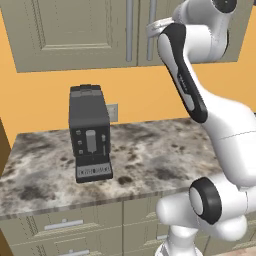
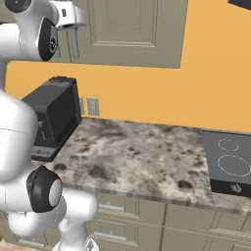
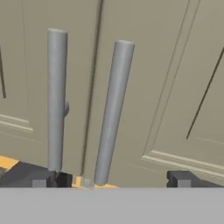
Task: Move the bowls from the cabinet to the plates on the dining table.
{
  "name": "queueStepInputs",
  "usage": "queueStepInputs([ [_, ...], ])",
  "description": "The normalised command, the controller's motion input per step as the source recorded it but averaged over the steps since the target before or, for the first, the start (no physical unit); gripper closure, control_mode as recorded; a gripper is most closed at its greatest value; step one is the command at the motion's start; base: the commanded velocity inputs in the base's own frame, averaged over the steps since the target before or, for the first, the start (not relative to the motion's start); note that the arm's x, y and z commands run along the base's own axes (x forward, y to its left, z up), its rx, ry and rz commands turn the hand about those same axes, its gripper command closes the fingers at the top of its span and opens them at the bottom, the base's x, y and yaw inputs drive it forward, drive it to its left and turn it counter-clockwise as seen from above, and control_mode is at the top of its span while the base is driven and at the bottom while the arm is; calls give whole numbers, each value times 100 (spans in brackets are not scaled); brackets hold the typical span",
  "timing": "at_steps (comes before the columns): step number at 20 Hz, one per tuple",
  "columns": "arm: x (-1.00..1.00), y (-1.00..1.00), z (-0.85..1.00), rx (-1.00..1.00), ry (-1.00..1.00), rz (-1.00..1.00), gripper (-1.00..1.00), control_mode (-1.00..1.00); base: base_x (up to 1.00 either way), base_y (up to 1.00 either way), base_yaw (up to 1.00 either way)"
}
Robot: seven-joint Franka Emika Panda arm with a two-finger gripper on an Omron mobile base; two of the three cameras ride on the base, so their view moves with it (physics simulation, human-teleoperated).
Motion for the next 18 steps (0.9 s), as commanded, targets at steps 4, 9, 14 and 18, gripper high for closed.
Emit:
queueStepInputs([
  [4,39,9,0,0,0,0,-100,-100,0,0,0],
  [9,47,10,0,0,0,0,-100,-100,0,0,0],
  [14,56,0,0,0,0,0,-100,-100,0,0,0],
  [18,57,0,0,0,0,0,-100,-100,0,0,0],
])
